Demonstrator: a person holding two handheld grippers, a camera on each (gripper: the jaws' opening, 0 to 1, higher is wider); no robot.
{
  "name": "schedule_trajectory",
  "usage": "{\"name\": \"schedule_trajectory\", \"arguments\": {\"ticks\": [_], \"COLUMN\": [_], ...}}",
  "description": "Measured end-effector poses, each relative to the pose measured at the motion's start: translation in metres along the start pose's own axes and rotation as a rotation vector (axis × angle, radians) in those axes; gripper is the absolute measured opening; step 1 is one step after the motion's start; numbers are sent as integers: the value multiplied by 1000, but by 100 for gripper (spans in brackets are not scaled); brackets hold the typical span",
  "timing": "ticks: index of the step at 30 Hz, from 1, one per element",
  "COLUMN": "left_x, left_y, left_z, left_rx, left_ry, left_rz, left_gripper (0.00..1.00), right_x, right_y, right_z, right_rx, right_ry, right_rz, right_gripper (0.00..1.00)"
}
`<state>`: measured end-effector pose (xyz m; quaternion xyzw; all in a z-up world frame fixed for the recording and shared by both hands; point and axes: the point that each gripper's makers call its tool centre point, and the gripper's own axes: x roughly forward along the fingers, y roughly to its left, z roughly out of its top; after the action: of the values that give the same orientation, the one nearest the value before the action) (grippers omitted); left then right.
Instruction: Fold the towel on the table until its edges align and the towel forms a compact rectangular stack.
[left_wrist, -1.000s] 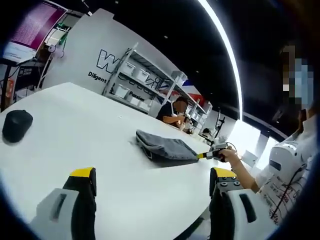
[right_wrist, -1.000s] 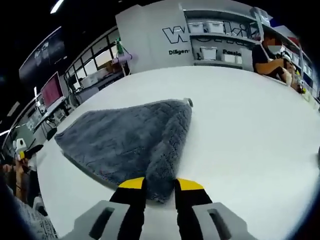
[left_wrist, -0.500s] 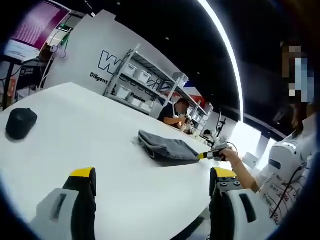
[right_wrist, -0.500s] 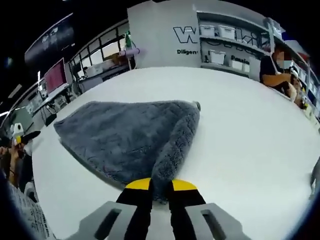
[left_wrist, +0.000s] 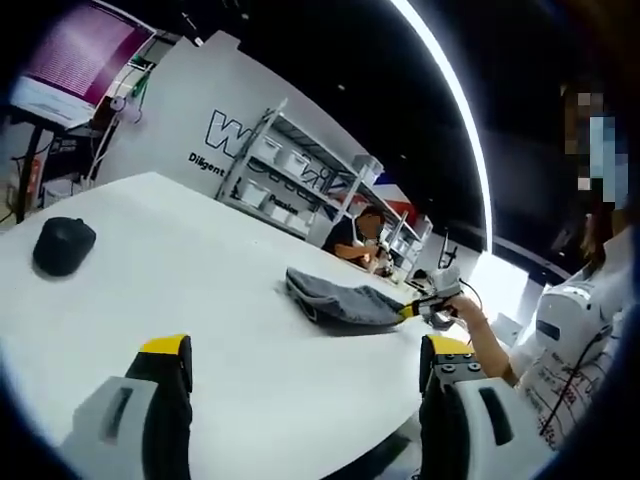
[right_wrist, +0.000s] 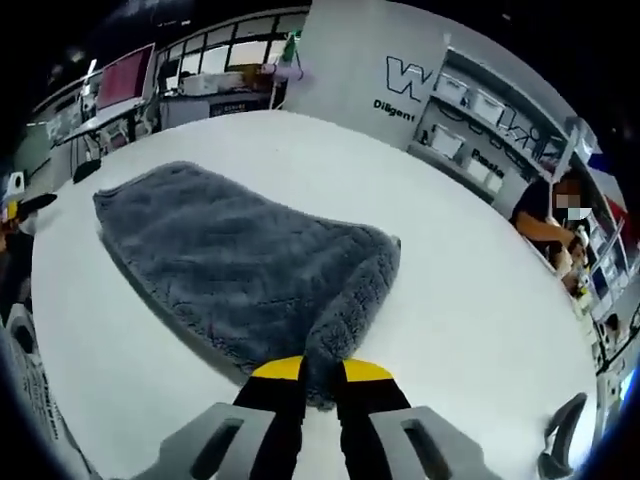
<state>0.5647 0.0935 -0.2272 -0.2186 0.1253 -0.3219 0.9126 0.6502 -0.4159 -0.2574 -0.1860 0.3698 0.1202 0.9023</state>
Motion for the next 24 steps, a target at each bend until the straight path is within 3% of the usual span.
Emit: {"name": "schedule_trajectory", "arguments": {"ticks": [12, 24], "left_x": [-4, -15], "left_y": [0, 1], "left_z": [1, 4], "left_rx": [-2, 3], "left_ry": [-17, -32], "left_rz": [11, 28], "left_gripper": [99, 99], "right_x": [-11, -11], "right_y": [11, 39], "right_z": [36, 66], "right_rx": [-99, -164], "right_ry": [-41, -97], "right_rz": [-41, -14], "right_gripper": [12, 12]}}
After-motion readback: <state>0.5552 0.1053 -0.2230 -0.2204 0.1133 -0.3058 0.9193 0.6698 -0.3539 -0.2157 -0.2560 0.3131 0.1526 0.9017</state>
